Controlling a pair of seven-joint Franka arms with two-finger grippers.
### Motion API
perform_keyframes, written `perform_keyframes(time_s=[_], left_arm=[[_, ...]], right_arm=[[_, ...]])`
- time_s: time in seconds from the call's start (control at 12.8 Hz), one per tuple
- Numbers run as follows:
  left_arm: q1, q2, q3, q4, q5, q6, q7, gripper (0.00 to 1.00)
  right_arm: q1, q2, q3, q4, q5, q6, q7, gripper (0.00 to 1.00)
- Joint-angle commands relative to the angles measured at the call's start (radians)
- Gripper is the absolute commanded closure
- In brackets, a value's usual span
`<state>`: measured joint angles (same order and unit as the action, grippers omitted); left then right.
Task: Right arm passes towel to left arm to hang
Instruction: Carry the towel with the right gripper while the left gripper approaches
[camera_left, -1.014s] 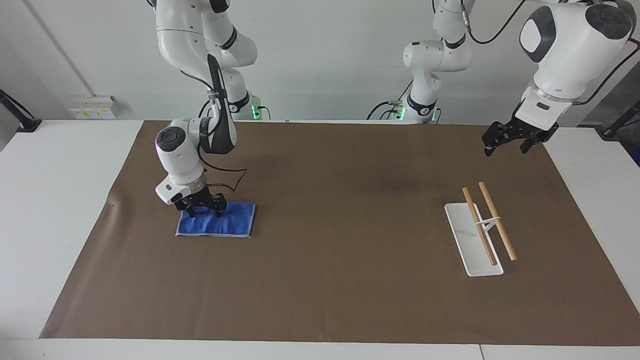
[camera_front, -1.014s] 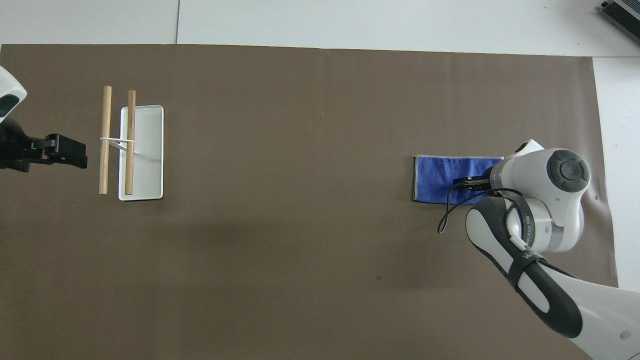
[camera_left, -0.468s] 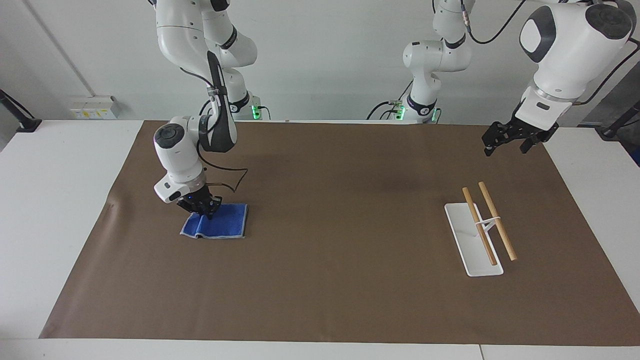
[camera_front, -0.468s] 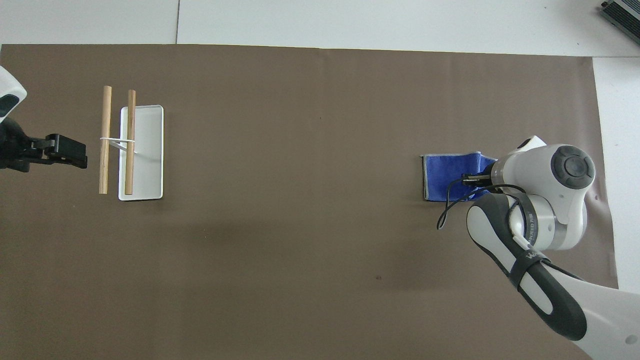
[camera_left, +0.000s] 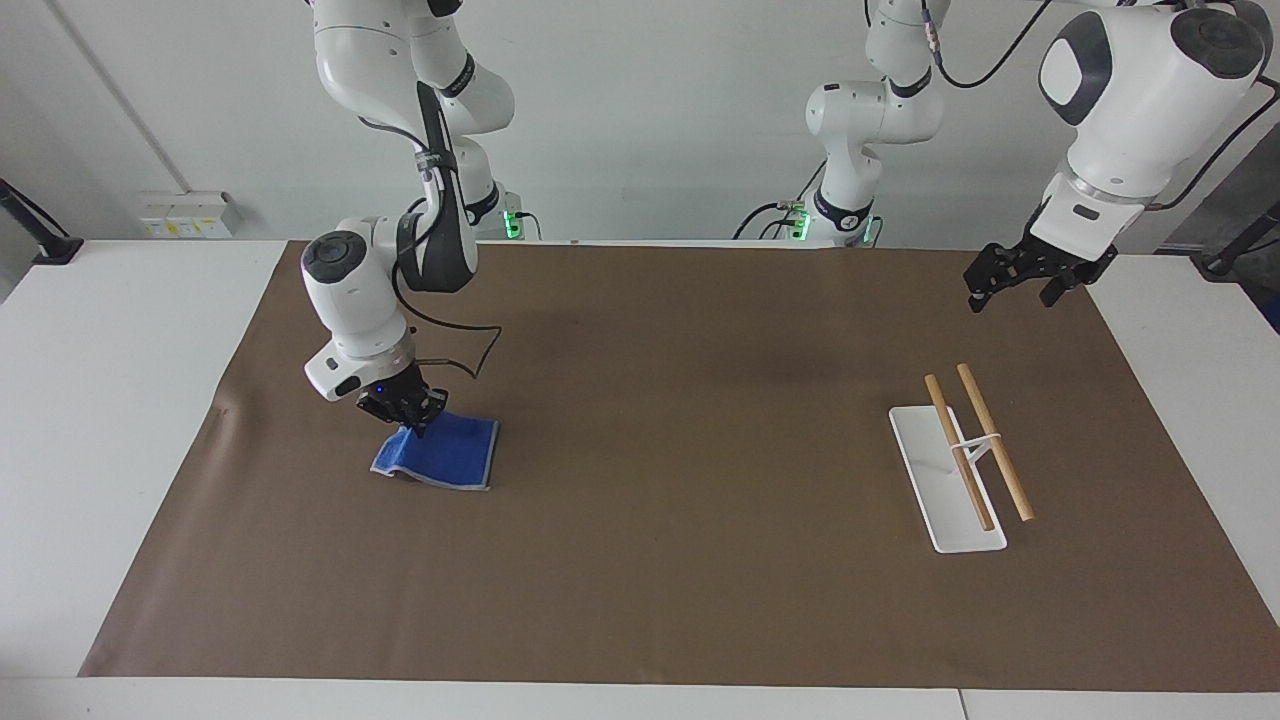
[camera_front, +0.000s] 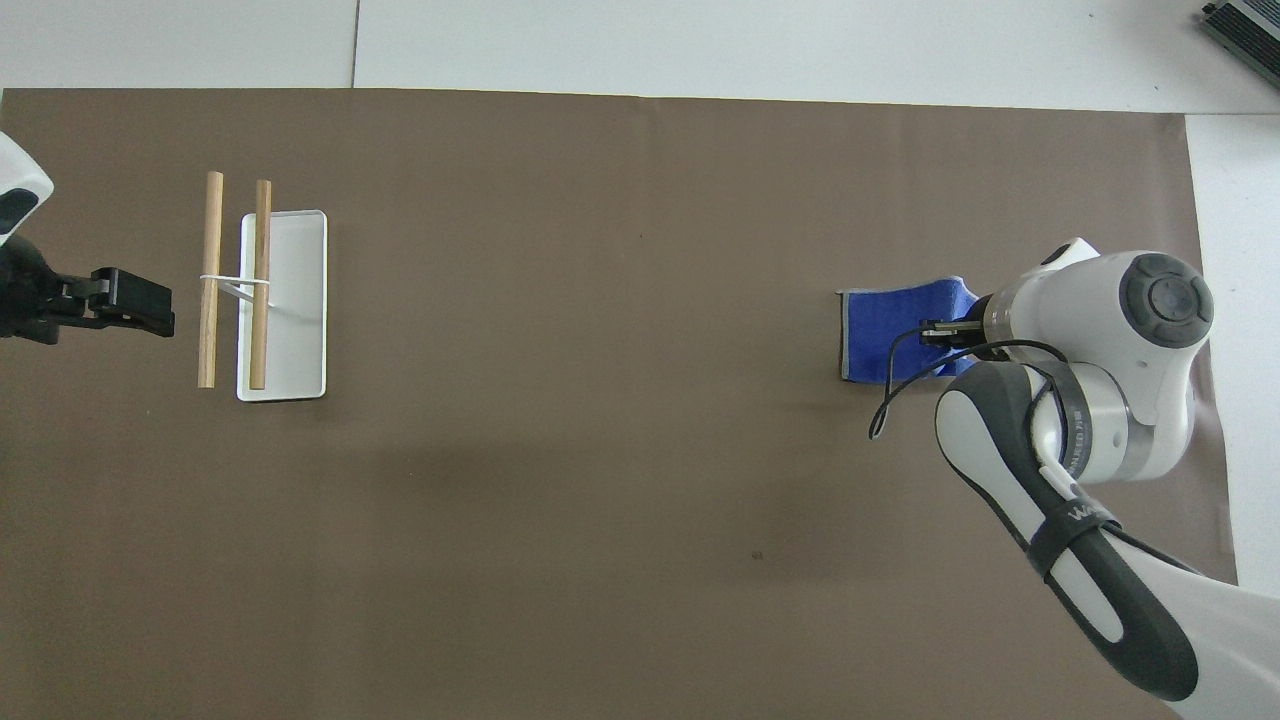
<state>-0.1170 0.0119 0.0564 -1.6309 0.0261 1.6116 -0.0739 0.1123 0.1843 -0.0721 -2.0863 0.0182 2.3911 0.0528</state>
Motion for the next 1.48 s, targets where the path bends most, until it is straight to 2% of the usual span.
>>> perform_keyframes(time_s=[0.0,0.23,0.55,0.7,1.09,1.25,1.4], left_arm=[[0.003,-0.030,-0.003,-0.038,0.018,0.011,0.000,0.00],[0.003,-0.030,-0.003,-0.038,0.018,0.011,0.000,0.00],[0.003,-0.030,-0.003,-0.038,0.018,0.011,0.000,0.00],[0.003,-0.030,-0.003,-0.038,0.018,0.010,0.000,0.00],[0.003,-0.030,-0.003,-0.038,0.018,0.011,0.000,0.00],[0.003,-0.030,-0.003,-0.038,0.018,0.011,0.000,0.00],[0.003,-0.030,-0.003,-0.038,0.018,0.010,0.000,0.00]], right_arm=[[-0.006,-0.034,0.044,0.060,0.046,-0.073,0.021,1.00],[-0.006,-0.017,0.083,0.182,0.233,-0.130,0.021,1.00],[0.033,0.003,0.129,0.258,0.527,-0.093,0.105,1.00],[0.087,0.020,0.130,0.282,0.635,-0.023,0.195,1.00],[0.268,0.032,0.130,0.282,1.026,0.227,0.358,1.00],[0.280,0.034,0.130,0.282,1.136,0.235,0.360,1.00],[0.282,0.032,0.143,0.288,1.302,0.235,0.361,1.00]])
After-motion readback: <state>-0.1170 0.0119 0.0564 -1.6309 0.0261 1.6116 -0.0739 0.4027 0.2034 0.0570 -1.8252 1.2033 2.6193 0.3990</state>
